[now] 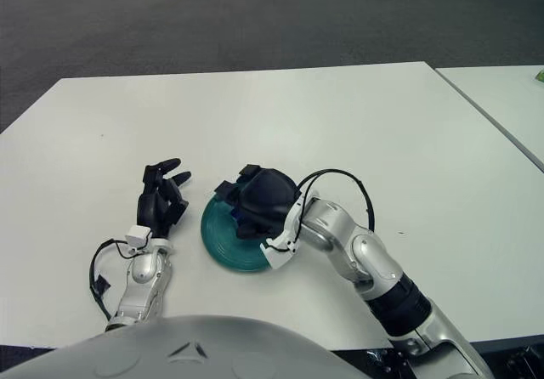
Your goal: Put the gum into the plate.
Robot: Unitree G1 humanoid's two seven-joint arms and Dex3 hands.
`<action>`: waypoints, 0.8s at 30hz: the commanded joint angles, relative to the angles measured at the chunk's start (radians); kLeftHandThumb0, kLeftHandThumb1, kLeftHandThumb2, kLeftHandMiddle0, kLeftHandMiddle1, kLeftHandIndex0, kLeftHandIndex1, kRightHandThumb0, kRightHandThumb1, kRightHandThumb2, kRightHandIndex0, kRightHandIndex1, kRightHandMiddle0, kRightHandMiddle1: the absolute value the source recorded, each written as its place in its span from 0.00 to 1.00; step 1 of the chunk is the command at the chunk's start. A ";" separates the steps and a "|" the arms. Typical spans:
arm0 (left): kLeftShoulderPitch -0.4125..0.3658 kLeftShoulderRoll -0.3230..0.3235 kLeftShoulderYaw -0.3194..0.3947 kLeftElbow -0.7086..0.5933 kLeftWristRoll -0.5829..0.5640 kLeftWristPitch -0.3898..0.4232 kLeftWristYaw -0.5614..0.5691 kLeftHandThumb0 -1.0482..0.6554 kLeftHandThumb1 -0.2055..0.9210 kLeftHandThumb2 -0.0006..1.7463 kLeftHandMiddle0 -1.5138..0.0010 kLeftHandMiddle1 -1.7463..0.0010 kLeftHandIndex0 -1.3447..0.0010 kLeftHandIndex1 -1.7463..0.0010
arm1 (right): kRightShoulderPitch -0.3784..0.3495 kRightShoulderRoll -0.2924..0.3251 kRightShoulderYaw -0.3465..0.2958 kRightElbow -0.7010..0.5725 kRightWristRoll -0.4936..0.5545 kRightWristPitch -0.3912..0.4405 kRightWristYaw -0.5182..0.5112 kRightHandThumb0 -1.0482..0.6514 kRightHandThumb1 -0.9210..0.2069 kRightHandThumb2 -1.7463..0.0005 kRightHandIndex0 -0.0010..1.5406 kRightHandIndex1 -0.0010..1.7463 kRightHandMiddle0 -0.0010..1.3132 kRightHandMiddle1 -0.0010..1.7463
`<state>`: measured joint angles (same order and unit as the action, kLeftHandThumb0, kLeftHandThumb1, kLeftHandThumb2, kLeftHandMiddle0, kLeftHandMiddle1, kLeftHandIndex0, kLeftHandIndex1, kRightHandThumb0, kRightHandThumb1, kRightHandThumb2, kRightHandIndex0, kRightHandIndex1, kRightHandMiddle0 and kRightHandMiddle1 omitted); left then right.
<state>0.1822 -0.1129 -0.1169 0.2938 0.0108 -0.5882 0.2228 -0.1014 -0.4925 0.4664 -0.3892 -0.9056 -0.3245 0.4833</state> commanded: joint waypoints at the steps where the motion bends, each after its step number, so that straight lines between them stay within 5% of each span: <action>1: 0.016 -0.029 0.009 0.096 0.018 -0.042 0.001 0.11 1.00 0.56 0.85 0.44 0.98 0.32 | 0.004 0.004 -0.015 -0.006 0.044 0.011 0.009 0.05 0.00 0.36 0.11 0.04 0.00 0.21; 16: 0.008 -0.017 0.006 0.124 0.007 -0.052 -0.021 0.12 1.00 0.56 0.85 0.49 0.98 0.33 | 0.029 0.021 -0.012 0.029 0.126 0.043 0.023 0.03 0.00 0.35 0.09 0.01 0.00 0.17; 24: 0.004 -0.027 0.009 0.118 -0.052 -0.043 -0.080 0.12 1.00 0.55 0.82 0.49 0.96 0.32 | 0.070 0.059 -0.068 0.019 0.237 0.100 -0.001 0.02 0.00 0.36 0.10 0.02 0.00 0.18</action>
<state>0.1496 -0.1084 -0.1142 0.3389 -0.0241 -0.6293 0.1655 -0.0481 -0.4603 0.4347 -0.3680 -0.7110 -0.2635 0.5085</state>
